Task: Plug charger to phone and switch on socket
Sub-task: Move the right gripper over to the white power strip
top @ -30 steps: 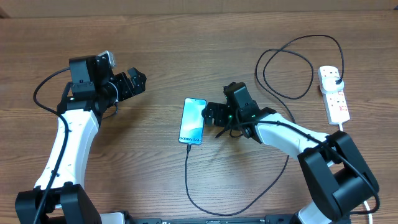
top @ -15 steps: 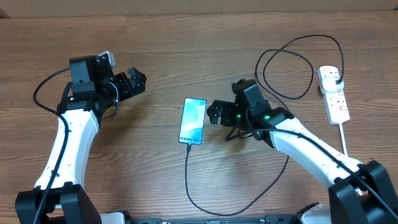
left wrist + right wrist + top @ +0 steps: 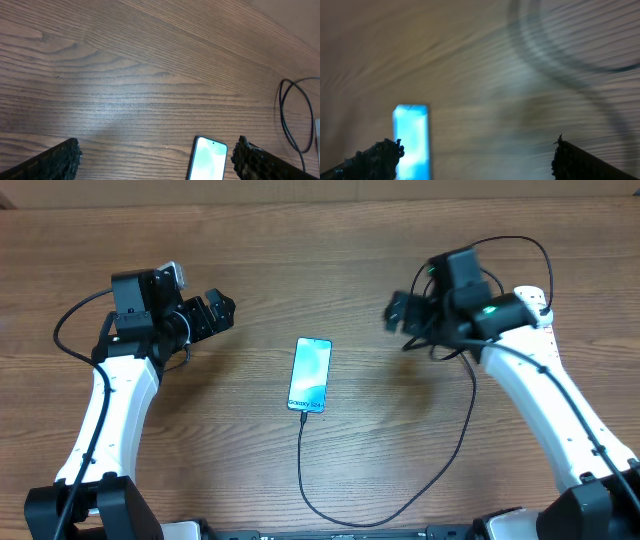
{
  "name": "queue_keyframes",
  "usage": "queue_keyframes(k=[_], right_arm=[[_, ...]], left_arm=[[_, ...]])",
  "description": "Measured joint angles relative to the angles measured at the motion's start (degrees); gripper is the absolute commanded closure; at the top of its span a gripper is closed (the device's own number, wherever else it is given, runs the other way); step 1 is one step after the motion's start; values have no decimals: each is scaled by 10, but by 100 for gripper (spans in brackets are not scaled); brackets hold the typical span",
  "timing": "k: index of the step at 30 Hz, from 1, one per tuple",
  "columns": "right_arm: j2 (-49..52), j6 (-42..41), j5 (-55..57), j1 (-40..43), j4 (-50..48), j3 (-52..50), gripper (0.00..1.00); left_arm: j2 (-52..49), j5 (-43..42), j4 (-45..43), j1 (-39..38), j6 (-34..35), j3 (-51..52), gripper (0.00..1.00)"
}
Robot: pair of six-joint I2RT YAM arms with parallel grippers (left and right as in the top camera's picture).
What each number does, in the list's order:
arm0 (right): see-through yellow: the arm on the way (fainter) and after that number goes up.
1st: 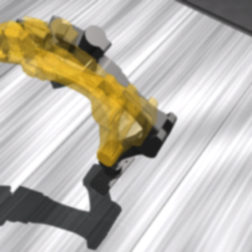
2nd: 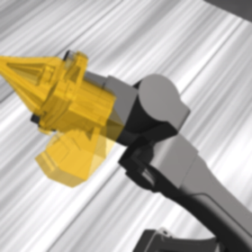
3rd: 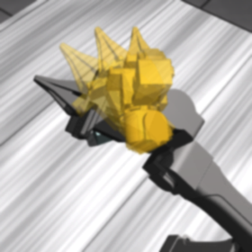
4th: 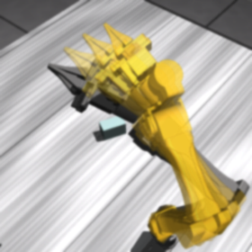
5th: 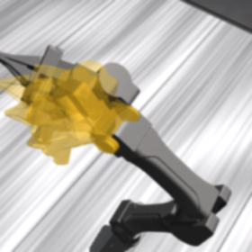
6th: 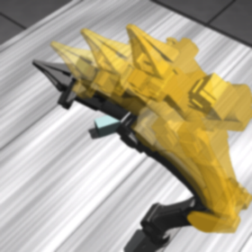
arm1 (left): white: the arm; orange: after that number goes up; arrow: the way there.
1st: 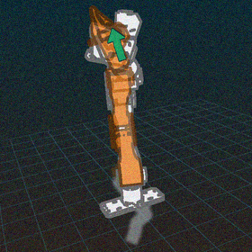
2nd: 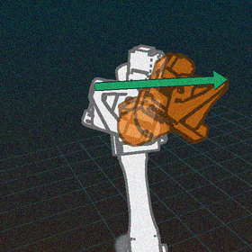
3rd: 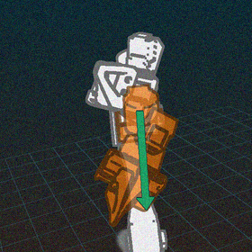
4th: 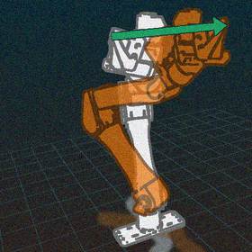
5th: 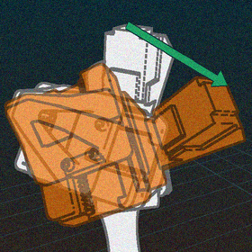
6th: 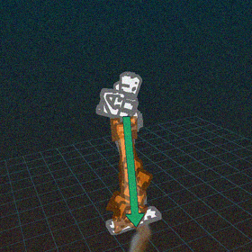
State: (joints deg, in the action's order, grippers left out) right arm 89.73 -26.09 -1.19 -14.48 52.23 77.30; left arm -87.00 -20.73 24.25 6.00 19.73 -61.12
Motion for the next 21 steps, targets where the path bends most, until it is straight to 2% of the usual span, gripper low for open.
queue_keyframes(k=[12, 16, 21], right_arm=[[0, 7, 79, 241, 55, 7, 0], [0, 6, 81, 290, 79, 7, 0], [0, -10, 82, 327, 55, -9, 0]], left_arm=[[0, 0, 0, 0, 0, 0, 0], [0, 0, 0, 0, 0, 0, 0], [0, 0, 0, 0, 0, 0, 0]])
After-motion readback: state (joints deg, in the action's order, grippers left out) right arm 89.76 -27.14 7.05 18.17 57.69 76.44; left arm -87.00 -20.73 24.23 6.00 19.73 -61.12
